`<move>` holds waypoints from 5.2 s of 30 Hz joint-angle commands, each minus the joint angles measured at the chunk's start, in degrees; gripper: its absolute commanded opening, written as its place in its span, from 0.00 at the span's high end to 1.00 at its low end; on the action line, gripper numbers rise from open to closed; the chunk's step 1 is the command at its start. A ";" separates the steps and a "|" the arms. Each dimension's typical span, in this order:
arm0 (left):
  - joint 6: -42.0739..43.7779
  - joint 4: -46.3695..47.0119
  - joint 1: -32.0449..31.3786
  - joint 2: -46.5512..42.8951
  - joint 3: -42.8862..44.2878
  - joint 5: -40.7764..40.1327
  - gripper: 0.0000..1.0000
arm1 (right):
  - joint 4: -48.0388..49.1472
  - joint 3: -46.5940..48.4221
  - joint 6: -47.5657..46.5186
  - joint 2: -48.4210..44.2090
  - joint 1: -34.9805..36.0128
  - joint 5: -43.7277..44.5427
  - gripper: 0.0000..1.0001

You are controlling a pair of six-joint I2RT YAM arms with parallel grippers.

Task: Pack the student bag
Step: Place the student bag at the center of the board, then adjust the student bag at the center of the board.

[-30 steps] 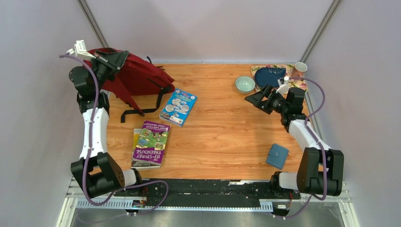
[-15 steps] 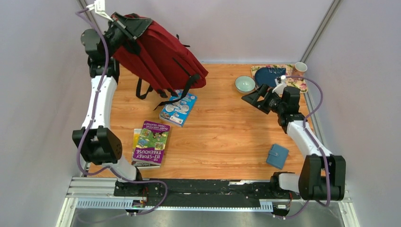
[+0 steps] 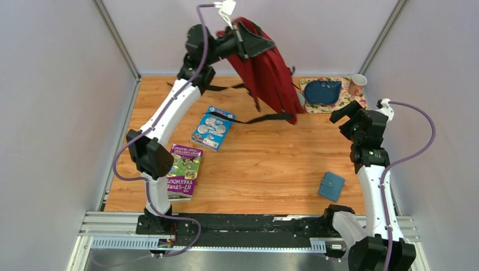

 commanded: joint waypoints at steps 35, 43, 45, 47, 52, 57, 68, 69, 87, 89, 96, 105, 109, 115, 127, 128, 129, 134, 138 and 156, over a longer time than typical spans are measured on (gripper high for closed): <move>3.53 5.00 -9.18 -47.03 -101.55 -35.62 1.00 | -37.95 5.36 7.45 -1.16 12.23 -11.14 0.00; 5.03 6.32 -9.44 -47.73 -103.93 -36.51 1.00 | -38.56 -9.42 13.17 -13.57 22.50 -14.81 0.05; 4.77 7.45 -9.53 -47.73 -104.45 -37.99 1.00 | -37.69 -12.05 14.14 -13.14 26.26 -17.26 0.06; 4.15 7.20 -9.53 -47.56 -104.28 -39.14 1.00 | -36.72 -12.77 15.28 -12.70 29.35 -18.59 0.06; 1.87 7.90 -9.79 -47.21 -104.72 -39.41 1.00 | -35.24 -14.77 21.16 -14.36 37.10 -19.46 0.03; 0.90 7.46 -10.15 -47.91 -104.72 -39.84 1.00 | -28.54 -21.99 30.05 -19.02 37.36 -25.72 0.01; -0.77 7.90 -10.23 -48.79 -104.63 -40.90 1.00 | -26.09 -26.90 31.02 -20.35 39.83 -24.06 0.01; -0.68 8.07 -10.32 -48.88 -104.63 -40.73 1.00 | -24.52 -27.00 30.84 -19.39 39.83 -21.53 0.01; 3.79 5.19 -10.32 -41.67 -103.67 -37.90 1.00 | -4.55 -9.35 22.06 14.18 38.86 2.06 0.00; 8.00 1.60 -10.32 -41.49 -103.67 -40.09 1.00 | -4.55 -8.20 20.82 15.07 38.86 1.01 0.00; 17.77 -5.90 -10.23 -39.65 -104.72 -44.85 1.00 | -2.97 -12.23 21.61 13.76 38.95 -2.60 0.01; 25.40 -15.38 -10.15 -34.12 -101.92 -56.01 1.00 | -2.71 -13.82 22.05 11.91 39.21 -3.92 0.01; 32.26 -19.77 -9.10 -31.66 -98.49 -59.01 1.00 | -2.18 -13.38 21.88 12.44 39.30 -4.62 0.01; 35.09 -19.96 -7.16 -29.28 -96.90 -55.32 1.00 | -2.00 -12.59 21.61 12.61 39.65 -5.33 0.01; 27.81 -17.87 -5.49 -33.05 -95.75 -37.58 1.00 | -3.84 -12.68 21.87 9.01 39.74 -5.68 0.00; 25.97 -16.98 -5.58 -33.84 -96.36 -34.51 1.00 | -4.20 -12.68 22.22 8.66 39.74 -5.77 0.00; 22.29 -16.02 -5.75 -35.15 -97.68 -33.53 1.00 | -4.55 -12.68 23.36 7.96 39.65 -5.77 0.00; 12.34 -12.76 -7.51 -38.94 -101.20 -33.60 1.00 | -8.06 -14.52 26.70 4.36 39.74 -6.38 0.00; 4.79 -8.63 -8.30 -41.92 -104.01 -35.27 1.00 | -9.73 -17.51 29.69 0.67 39.74 -8.93 0.00; -6.39 5.34 -9.44 -45.62 -107.27 -29.22 1.00 | 3.79 -23.05 38.84 4.60 39.74 -12.18 0.00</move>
